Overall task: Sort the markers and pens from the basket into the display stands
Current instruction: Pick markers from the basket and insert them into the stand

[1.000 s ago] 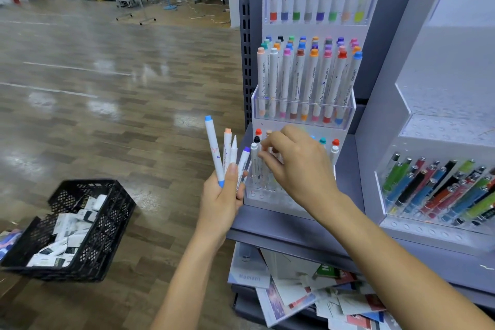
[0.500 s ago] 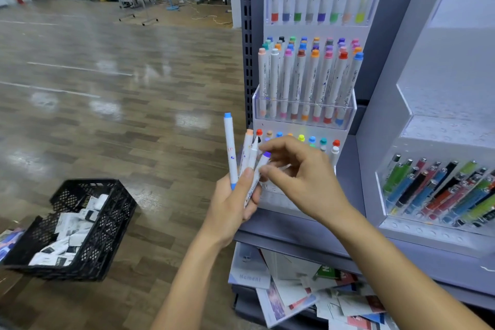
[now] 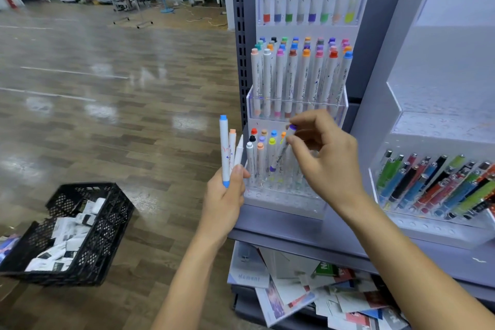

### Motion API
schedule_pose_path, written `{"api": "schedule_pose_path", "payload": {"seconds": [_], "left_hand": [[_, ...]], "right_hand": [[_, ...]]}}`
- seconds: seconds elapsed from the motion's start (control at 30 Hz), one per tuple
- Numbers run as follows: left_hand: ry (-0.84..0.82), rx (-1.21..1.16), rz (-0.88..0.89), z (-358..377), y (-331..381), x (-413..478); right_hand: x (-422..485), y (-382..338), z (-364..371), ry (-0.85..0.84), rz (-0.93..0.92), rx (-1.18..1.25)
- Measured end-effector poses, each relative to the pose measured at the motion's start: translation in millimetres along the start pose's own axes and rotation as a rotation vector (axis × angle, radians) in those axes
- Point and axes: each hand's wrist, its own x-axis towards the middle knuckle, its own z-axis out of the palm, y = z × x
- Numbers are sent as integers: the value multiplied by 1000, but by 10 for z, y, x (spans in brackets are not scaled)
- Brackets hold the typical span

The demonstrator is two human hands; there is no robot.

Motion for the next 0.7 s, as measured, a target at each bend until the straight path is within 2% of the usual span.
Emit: {"api": "schedule_pose_path", "payload": {"seconds": [0.3, 0.4, 0.47, 0.6, 0.7], "left_hand": [[6, -16, -12, 5, -11, -42], [-2, -15, -18, -6, -18, -60], [-17, -12, -23, -10, -14, -73], [-97, -55, -32, 10, 15, -107], [-212, -95, -35, 28, 41, -134]], "right_hand": [[-1, 46, 177, -181, -141, -302], [-55, 79, 233, -156, -193, -485], [-76, 76, 230, -125, -185, -520], [-78, 40, 186, -103, -85, -445], [-121, -50, 125, -129, 63, -98]]}}
